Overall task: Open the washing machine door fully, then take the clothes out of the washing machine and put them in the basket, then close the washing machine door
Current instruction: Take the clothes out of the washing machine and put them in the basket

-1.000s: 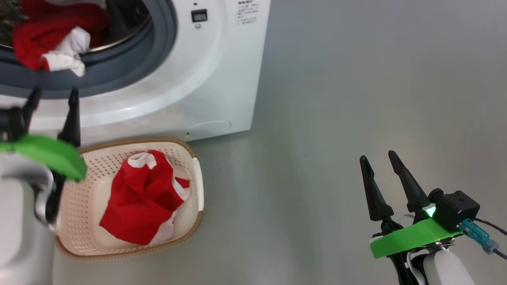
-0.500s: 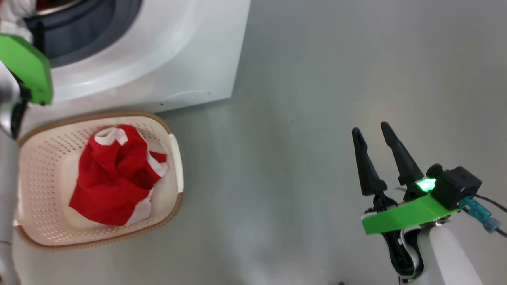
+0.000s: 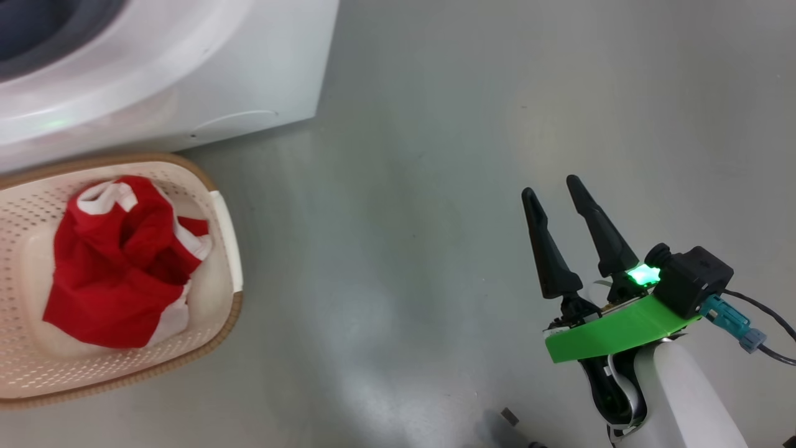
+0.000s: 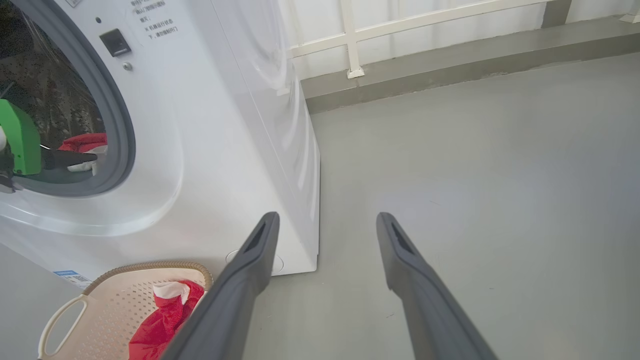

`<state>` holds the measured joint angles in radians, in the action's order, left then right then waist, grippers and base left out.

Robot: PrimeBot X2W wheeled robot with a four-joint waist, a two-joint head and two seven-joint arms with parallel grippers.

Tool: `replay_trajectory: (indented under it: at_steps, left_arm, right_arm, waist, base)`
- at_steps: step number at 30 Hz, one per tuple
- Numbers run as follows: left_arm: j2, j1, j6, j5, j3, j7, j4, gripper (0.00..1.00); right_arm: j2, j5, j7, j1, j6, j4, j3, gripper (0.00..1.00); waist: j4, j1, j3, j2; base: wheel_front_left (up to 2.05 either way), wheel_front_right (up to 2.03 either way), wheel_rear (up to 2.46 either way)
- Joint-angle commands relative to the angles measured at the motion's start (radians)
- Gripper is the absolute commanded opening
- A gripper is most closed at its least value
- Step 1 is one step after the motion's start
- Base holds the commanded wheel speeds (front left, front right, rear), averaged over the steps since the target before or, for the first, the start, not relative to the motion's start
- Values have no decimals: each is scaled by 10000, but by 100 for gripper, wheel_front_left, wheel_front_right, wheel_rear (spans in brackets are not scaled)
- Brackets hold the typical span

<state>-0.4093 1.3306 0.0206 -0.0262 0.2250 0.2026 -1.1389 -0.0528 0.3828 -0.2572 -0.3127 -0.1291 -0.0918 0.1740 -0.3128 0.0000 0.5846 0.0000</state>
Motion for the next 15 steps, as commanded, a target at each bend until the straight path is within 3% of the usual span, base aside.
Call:
replay_trajectory:
  at_steps: [1, 11, 12, 13, 14, 15]
  left_arm:
    - [-536, 276, -113, 87, -71, -107, 106, 100]
    - [-872, 602, -312, 372, 368, -744, -914, 100]
    - [-860, 604, -345, 369, 389, -818, -957, 61]
    - [-847, 600, -365, 377, 424, -908, -991, 44]
    - [-836, 590, -372, 395, 471, -969, -1028, 18]
    - [-821, 580, -377, 375, 481, -1013, -1068, 0]
  right_arm:
    - [25, 145, -46, -74, -16, 258, 214, 100]
    - [26, 159, -46, -34, -16, 324, 322, 100]
    - [26, 146, -46, -22, -16, 325, 313, 100]
    - [26, 129, -46, -11, -16, 327, 302, 100]
    - [26, 110, -46, 2, -16, 326, 288, 100]
    - [26, 90, -46, 11, -16, 321, 276, 100]
  waist:
    - [-157, 0, 144, 0]
    - [-372, 0, 219, 0]
    - [-370, 0, 201, 0]
    - [-365, 0, 183, 0]
    - [-353, 0, 158, 0]
    - [-341, 0, 131, 0]
  base:
    - [0, 0, 0]
    - [0, 0, 0]
    - [0, 0, 0]
    - [0, 0, 0]
    - [0, 0, 0]
    - [0, 0, 0]
